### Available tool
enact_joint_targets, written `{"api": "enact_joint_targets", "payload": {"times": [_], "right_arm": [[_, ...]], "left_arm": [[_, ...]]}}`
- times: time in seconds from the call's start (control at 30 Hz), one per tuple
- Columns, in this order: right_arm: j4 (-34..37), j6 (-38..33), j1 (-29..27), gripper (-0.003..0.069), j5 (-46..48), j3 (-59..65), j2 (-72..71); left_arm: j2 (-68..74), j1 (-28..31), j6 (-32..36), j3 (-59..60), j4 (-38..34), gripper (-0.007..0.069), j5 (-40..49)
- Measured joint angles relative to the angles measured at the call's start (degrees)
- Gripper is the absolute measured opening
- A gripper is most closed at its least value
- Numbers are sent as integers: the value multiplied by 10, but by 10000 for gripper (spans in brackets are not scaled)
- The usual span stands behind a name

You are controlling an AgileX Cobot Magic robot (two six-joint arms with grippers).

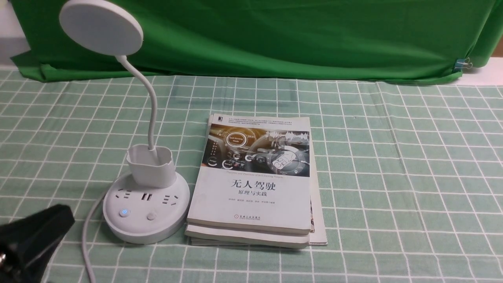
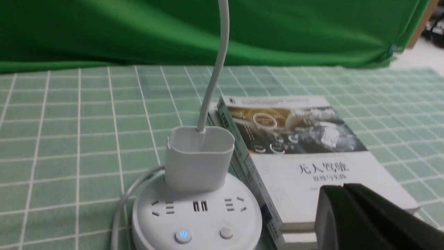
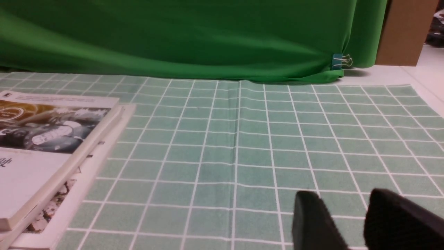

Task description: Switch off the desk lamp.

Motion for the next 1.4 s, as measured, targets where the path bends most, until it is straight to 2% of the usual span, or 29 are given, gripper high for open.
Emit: {"api": "enact_joint_targets", "payload": {"times": [0.77, 0.9, 1.1, 1.27, 1.4], "right_arm": [[0, 0, 0, 242, 0, 0, 0], [0, 0, 0, 242, 0, 0, 0], [0, 0, 0, 242, 0, 0, 0], [0, 0, 0, 242, 0, 0, 0], [0, 0, 0, 242, 0, 0, 0]], "left_arm": [[-16, 0, 11, 24, -8, 1, -5], [-19, 4, 12, 48, 0, 1, -33], [-66, 80, 11, 120, 4, 1, -72], [-125, 144, -1, 137, 5, 1, -33], [-167, 183, -8, 137, 4, 1, 49]]}}
